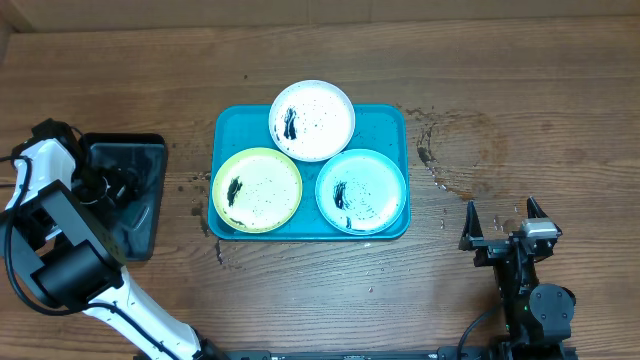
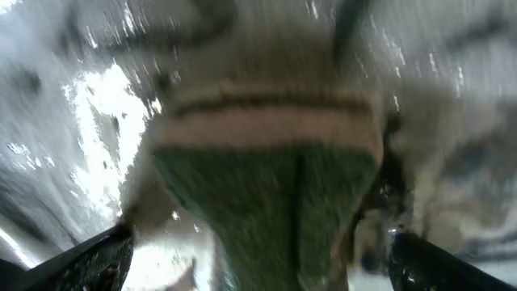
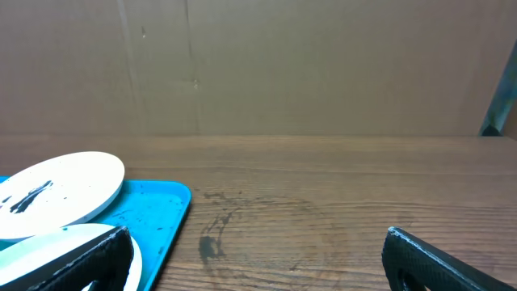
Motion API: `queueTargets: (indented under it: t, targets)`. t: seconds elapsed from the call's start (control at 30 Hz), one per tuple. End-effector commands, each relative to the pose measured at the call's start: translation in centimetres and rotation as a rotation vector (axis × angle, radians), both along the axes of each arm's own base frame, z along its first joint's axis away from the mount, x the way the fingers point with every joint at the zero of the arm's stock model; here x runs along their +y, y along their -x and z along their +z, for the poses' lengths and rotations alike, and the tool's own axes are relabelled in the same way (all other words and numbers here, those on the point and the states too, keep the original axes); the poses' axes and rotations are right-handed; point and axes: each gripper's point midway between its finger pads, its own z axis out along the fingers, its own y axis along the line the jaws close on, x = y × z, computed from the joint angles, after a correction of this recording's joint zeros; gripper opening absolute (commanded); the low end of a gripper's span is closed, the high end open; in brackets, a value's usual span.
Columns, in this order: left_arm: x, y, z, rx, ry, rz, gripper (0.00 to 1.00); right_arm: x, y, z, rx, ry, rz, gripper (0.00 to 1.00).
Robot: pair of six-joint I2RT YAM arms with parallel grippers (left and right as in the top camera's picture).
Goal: Clean dirty plates on tray and stack at the side
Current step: 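Dip and rub the sponge in the soapy water with the left gripper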
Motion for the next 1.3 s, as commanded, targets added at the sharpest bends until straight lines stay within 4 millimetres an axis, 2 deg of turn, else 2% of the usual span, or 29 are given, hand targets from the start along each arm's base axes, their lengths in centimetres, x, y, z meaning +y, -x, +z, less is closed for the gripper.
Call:
queueTargets:
  t: [0.0, 0.07, 0.17, 0.3, 0.43, 0.67, 0.7, 0.73, 0.77, 0.8, 0.83, 1.1, 1.17, 1.2, 1.27]
  targets:
    - [-1.9, -0.1, -0.9, -0.008, 0.097, 0.006, 0.92, -0.2, 0.0, -0.1, -0.007, 0.000, -0.008, 1.00]
    - [-2.3, -0.2, -0.9, -0.015, 0.117, 0.008, 0.86, -0.2, 0.0, -0.1, -0.008, 0.000, -0.008, 1.00]
    - [-2.4, -0.2, -0.9, -0.016, 0.123, 0.009, 0.70, -0.2, 0.0, -0.1, -0.008, 0.000, -0.008, 1.00]
    - [-2.4, -0.2, -0.9, -0.016, 0.123, 0.009, 0.34, -0.2, 0.0, -0.1, -0.008, 0.000, -0.008, 1.00]
    - [-2.4, -0.2, -0.9, -0.016, 0.123, 0.009, 0.04, -0.2, 0.0, -0.1, -0.008, 0.000, -0.008, 1.00]
    - [-2.3, -0.3, -0.9, -0.019, 0.119, 0.009, 0.04, -0.2, 0.0, -0.1, -0.008, 0.000, -0.008, 1.00]
    - [-2.2, -0.3, -0.9, -0.019, 0.116, 0.009, 0.08, -0.2, 0.0, -0.1, -0.008, 0.000, -0.008, 1.00]
    - [-2.2, -0.3, -0.9, -0.017, 0.112, 0.008, 0.18, -0.2, 0.0, -0.1, -0.008, 0.000, -0.008, 1.00]
    - [-2.0, -0.3, -0.9, -0.018, 0.106, 0.007, 0.42, -0.2, 0.0, -0.1, -0.008, 0.000, -0.008, 1.00]
    - [-1.9, -0.3, -0.9, -0.019, 0.101, 0.007, 0.76, -0.2, 0.0, -0.1, -0.008, 0.000, -0.008, 1.00]
    - [-1.8, -0.5, -1.0, -0.023, 0.095, 0.006, 1.00, -0.2, 0.0, -0.1, -0.008, 0.000, -0.008, 1.00]
    - [-1.2, -1.4, -1.1, -0.062, 0.070, 0.004, 0.98, -0.2, 0.0, -0.1, -0.008, 0.000, -0.008, 1.00]
    - [-1.1, -1.5, -1.1, -0.065, 0.068, 0.004, 0.86, -0.2, 0.0, -0.1, -0.008, 0.000, -0.008, 1.00]
    - [-1.1, -1.5, -1.1, -0.067, 0.065, 0.003, 0.76, -0.2, 0.0, -0.1, -0.008, 0.000, -0.008, 1.00]
    - [-0.7, -1.5, -1.1, -0.061, 0.047, 0.002, 0.42, -0.2, 0.0, -0.1, -0.008, 0.000, -0.008, 1.00]
